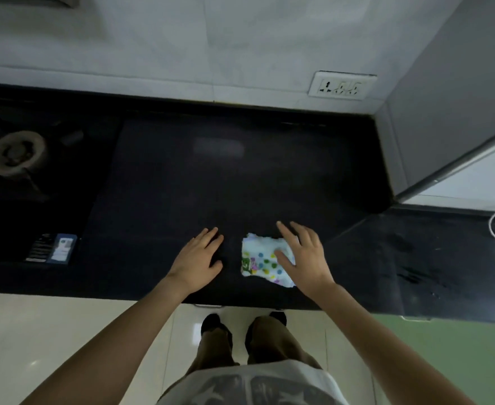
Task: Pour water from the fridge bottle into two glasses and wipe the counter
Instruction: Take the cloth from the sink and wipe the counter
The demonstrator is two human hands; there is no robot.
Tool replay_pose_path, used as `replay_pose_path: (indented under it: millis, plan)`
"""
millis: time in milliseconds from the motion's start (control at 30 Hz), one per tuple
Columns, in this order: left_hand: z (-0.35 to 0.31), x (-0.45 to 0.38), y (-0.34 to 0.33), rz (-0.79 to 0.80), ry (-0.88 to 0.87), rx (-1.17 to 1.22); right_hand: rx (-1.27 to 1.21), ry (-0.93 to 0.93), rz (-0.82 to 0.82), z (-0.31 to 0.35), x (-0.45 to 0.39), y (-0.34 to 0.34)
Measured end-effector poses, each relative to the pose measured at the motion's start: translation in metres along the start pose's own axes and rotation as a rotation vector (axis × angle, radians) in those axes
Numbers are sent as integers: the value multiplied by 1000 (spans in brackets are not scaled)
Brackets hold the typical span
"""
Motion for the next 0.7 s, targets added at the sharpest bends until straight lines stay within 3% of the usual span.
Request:
replay_pose_path:
  millis: [100,267,467,600,700]
  plan:
    - [-20,-3,-2,-75,80,167,4,-10,23,-11,1,3]
    - [-52,-10,-24,-32,217,581,106,151,229,-2,-20,-4]
    - [-58,-18,-38,-49,307,615,272,160,359,2,-40,-11]
    - [-55,-25,-30,-83,336,636,63,123,347,-5,-47,-4]
    - [-56,-30,-22,-139,394,817,-212,-16,305,-10,-54,5]
Point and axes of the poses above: each hand's wrist, its own x-axis away from the middle knuckle, its own y-axis out of the back of the hand, z = x × y, the point moved 3 cm from there along -x, towards the middle knuckle, and after that the axes turned 12 degrees about x, right-handed, at the moved point
